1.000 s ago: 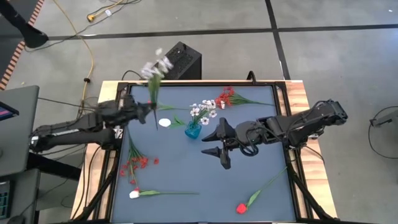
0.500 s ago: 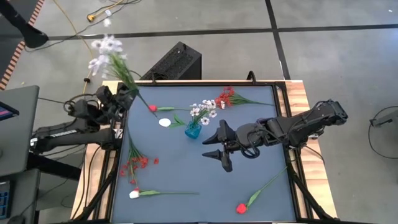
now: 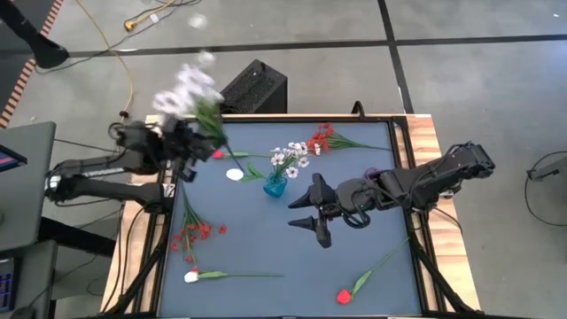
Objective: Sort flowers into vase by color
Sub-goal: Put the white flowers into the blue vase
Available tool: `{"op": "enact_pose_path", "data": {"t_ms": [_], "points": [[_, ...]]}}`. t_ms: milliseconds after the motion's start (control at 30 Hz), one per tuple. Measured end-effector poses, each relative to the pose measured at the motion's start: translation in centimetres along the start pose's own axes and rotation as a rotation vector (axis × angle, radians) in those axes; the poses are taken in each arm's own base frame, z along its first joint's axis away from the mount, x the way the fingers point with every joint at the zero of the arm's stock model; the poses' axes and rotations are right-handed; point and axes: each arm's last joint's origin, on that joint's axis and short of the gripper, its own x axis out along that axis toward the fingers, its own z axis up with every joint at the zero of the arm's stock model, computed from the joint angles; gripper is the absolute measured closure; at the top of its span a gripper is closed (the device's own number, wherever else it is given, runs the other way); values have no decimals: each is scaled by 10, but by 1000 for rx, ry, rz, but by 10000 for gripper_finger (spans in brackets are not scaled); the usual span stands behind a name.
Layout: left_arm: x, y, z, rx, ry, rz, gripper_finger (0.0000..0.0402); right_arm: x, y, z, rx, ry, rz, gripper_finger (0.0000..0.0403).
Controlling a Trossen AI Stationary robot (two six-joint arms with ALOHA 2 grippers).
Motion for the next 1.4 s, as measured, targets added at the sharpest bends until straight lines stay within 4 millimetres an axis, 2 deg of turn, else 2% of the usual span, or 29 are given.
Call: {"op": "enact_pose_path", "data": {"t_ms": [233,400,533,767,1067,1200,1400], "points": [[40,-21,-35,117,196,-140,401,-3,16,-4,-14,-18,12,159],[52,-38,-56,228,254,-173,401,-4,21,3,-12,-100,33,159],[55,-43,-65,248,283,-171,401,-6,21,17,-97,-241,37,159],[55,-46,-69,243,309,-158,401,-12,19,36,-345,-450,-148,159],[54,-42,-71,255,345,-54,401,-3,-2,46,-292,-491,-157,159],[53,-41,-73,260,369,-18,401,5,-5,44,-307,-482,-101,159],[53,-40,-73,268,368,0,401,11,-10,45,-318,-489,-118,159]]}}
